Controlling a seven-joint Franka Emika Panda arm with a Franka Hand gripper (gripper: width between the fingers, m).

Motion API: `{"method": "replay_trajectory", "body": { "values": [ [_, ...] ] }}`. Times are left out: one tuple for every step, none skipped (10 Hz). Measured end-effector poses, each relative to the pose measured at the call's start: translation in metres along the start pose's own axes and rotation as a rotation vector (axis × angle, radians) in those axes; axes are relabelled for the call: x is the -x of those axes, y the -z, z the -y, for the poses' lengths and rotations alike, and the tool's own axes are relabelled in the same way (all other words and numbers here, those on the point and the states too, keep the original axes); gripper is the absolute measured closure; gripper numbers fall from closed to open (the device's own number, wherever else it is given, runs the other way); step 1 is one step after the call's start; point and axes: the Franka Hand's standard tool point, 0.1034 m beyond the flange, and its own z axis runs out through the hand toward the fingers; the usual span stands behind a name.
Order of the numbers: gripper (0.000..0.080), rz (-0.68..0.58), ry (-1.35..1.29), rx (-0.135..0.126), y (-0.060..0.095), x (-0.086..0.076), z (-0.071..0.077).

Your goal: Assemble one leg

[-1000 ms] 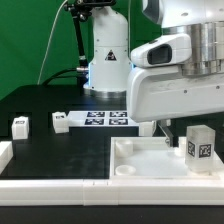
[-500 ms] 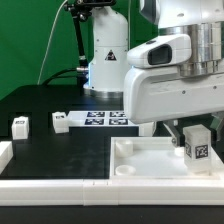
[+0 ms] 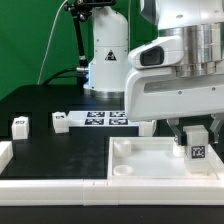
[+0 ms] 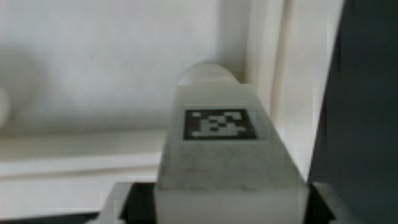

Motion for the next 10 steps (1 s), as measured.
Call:
{"method": "replay_trajectory", "body": {
  "values": [
    [0.0509, -0.012, -0.164, 0.005, -0.0005, 0.0015, -0.0013],
    [0.0509, -0.024, -0.310, -0.002, -0.0005, 0.0014, -0.0031],
    [0.0508, -0.034, -0.431, -0.013, -0.0003, 0.0021, -0.0051],
    [0.0508, -0.037, -0.553, -0.024, 0.0002, 0.0030, -0.0060],
    [0.0508, -0.034, -0.681, -0.027, 0.0004, 0.0038, -0.0073],
    [0.0508, -0.031, -0.756, -0.030, 0.0001, 0.0044, -0.0071],
    [0.0506, -0.028, -0.922, -0.035, -0.0003, 0.0064, -0.0063],
    [0.0506, -0.023, -1.028, -0.040, -0.0006, 0.0073, -0.0057],
    [0.0505, -0.016, -1.117, -0.044, -0.0007, 0.0075, -0.0066],
    [0.0505, -0.014, -1.165, -0.045, -0.0007, 0.0077, -0.0068]
  ]
}}
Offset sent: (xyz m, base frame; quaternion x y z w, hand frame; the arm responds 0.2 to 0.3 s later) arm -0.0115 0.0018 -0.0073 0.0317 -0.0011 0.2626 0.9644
